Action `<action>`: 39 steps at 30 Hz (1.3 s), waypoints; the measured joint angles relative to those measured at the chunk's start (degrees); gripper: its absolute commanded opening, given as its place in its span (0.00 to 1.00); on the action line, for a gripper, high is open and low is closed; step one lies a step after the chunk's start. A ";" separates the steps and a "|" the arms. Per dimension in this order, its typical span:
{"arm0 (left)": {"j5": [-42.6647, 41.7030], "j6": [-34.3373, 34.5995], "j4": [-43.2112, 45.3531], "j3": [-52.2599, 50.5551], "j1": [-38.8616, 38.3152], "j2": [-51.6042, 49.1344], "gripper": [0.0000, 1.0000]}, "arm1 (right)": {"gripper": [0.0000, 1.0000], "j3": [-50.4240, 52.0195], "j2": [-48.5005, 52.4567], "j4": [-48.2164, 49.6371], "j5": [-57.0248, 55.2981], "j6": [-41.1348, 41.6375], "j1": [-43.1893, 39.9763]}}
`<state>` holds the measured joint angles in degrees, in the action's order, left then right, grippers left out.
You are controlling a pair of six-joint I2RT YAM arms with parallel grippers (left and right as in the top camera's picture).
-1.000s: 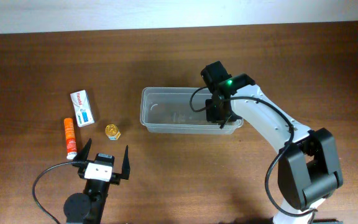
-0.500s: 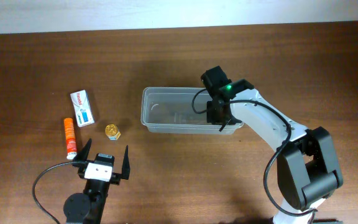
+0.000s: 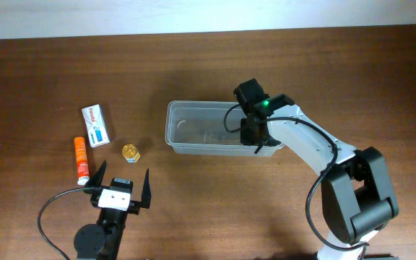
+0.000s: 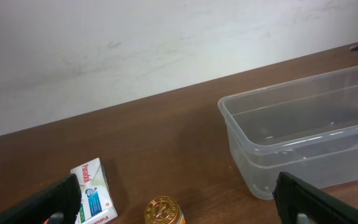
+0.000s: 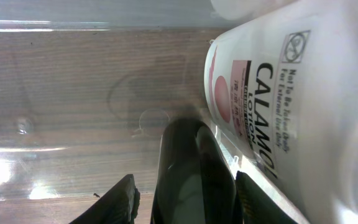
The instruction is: Pack container
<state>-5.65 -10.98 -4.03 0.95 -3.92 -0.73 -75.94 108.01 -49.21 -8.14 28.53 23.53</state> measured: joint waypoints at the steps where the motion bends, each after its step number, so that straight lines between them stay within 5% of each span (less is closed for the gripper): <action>1: 0.00 0.00 0.00 0.00 0.00 0.00 0.99 | 0.44 0.00 0.00 -0.04 0.00 0.02 0.00; 11: 0.00 0.00 0.02 0.00 0.00 0.00 0.99 | 0.45 -4.04 -0.07 -9.60 -0.02 0.02 0.00; 24: 0.00 0.00 0.02 0.00 0.00 0.00 0.99 | 0.49 -27.76 -2.19 -28.13 -0.13 0.02 0.00; 39: 0.00 0.00 0.00 0.00 0.00 0.00 0.99 | 0.50 -30.77 -2.54 -23.23 4.81 -8.66 4.09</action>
<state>-5.65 -10.98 -4.03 0.95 -3.92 -0.73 -106.72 105.47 -72.44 -3.33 19.88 27.62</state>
